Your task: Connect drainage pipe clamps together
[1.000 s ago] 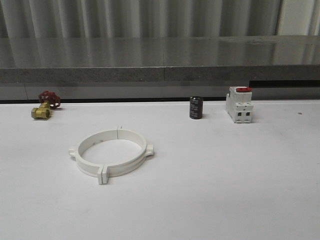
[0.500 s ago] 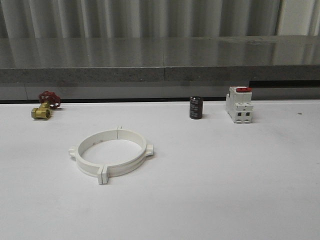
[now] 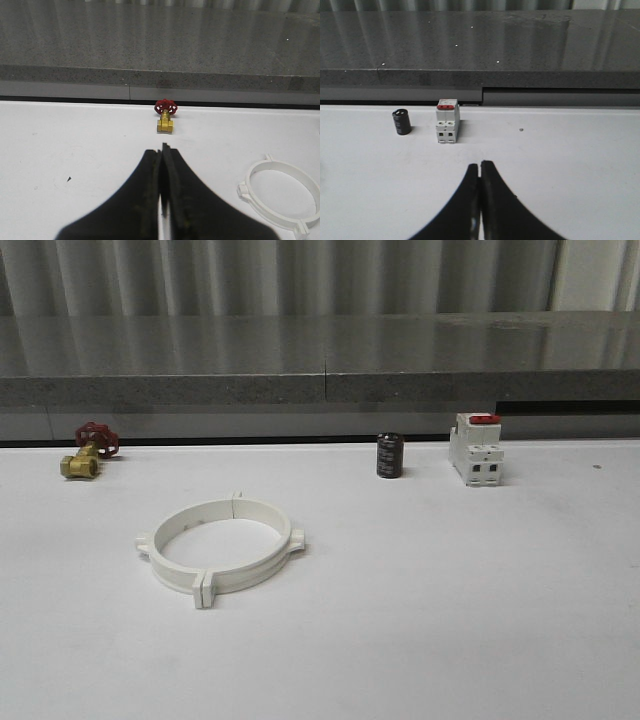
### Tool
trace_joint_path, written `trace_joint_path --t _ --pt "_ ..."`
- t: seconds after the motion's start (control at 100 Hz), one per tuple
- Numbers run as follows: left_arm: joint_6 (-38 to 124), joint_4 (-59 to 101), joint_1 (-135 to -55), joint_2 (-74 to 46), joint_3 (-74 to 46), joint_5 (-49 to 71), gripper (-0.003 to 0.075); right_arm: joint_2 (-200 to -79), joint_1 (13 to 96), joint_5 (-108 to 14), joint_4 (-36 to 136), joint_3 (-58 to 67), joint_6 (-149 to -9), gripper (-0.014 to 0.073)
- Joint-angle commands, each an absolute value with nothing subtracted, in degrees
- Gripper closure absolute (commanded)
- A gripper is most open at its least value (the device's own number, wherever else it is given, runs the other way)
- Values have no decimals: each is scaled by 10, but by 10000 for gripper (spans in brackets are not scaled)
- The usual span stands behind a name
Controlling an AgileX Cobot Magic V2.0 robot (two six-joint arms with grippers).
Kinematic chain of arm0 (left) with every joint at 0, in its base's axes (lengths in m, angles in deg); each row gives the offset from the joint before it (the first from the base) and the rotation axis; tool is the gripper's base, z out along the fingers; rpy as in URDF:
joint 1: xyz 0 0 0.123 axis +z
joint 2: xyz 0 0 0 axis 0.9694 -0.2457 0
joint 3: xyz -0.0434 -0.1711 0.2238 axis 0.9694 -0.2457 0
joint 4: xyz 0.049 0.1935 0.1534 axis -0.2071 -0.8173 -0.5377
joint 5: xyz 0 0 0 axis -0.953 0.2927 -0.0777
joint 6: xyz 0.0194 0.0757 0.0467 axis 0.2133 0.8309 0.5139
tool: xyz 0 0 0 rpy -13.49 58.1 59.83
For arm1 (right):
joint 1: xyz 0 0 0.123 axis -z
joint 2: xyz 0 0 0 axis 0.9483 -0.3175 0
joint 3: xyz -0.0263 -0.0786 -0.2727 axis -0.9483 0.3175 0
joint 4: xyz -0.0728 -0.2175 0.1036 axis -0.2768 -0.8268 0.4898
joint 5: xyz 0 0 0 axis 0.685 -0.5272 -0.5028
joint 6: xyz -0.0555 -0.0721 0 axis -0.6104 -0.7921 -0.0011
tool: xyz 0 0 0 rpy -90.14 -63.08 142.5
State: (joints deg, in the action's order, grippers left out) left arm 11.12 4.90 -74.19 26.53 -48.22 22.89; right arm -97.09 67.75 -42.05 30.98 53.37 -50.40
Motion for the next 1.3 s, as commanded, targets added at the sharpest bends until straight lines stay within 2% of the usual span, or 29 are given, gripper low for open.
trace_joint_path --t 0.0,0.29,0.44,1.29 --pt "110 54 -741 261 -467 185 741 -954 702 -339 331 548 -532 659" --pt "110 54 -741 261 -467 185 741 -852 734 -288 338 654 -532 659" --pt "110 54 -741 261 -467 185 741 -789 734 -353 339 654 -532 659" --pt "110 54 -741 261 -467 183 741 -792 734 -356 339 654 -532 659"
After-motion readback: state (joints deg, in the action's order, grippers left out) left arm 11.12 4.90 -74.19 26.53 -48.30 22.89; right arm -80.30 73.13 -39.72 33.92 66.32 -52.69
